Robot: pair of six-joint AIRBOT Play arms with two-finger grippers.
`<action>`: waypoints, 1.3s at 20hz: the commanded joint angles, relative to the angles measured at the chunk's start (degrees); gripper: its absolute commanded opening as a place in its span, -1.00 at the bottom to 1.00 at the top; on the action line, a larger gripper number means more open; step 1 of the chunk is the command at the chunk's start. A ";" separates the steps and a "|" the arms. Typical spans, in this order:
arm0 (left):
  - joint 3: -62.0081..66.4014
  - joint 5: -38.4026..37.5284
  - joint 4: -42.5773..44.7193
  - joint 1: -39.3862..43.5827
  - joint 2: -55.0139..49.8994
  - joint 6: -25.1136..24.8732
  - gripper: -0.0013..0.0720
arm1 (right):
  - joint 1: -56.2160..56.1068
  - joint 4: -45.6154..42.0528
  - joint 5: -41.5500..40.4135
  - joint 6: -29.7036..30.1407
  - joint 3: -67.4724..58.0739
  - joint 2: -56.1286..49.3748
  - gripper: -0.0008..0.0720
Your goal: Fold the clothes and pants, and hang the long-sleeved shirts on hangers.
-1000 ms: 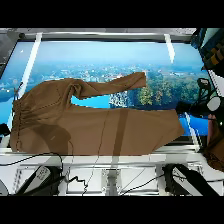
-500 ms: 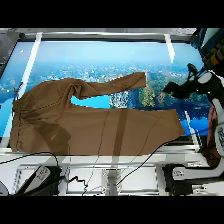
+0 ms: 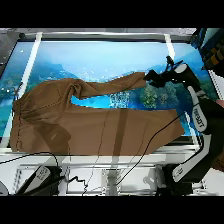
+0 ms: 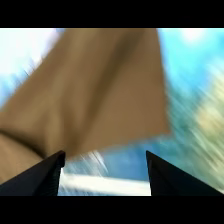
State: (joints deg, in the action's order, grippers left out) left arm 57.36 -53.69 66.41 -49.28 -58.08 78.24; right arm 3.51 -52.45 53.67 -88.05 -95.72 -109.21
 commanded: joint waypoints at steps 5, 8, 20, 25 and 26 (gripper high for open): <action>0.02 1.88 -0.09 0.00 -0.04 -0.02 0.92 | -3.17 -0.50 0.74 -13.25 -13.70 -11.96 0.46; 0.02 2.56 -0.09 0.00 -0.04 -0.04 0.91 | -4.22 -0.70 0.24 -13.49 -14.14 -13.90 0.37; 0.00 2.58 -0.11 0.00 -3.63 -0.02 0.92 | -5.46 -0.33 -10.08 -17.31 -18.67 -16.26 -0.93; 0.00 3.91 -0.07 0.00 -4.46 -0.04 0.92 | -5.40 -4.33 -9.57 -17.29 -22.88 -13.27 -0.94; 0.00 4.44 -0.07 0.00 -4.46 -0.04 0.92 | -5.40 -6.54 -8.46 -17.29 -22.88 -12.24 -0.94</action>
State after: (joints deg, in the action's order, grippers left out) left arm 57.36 -50.39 66.32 -49.28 -62.15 78.24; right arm -1.91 -54.65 44.07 -105.41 -117.38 -123.46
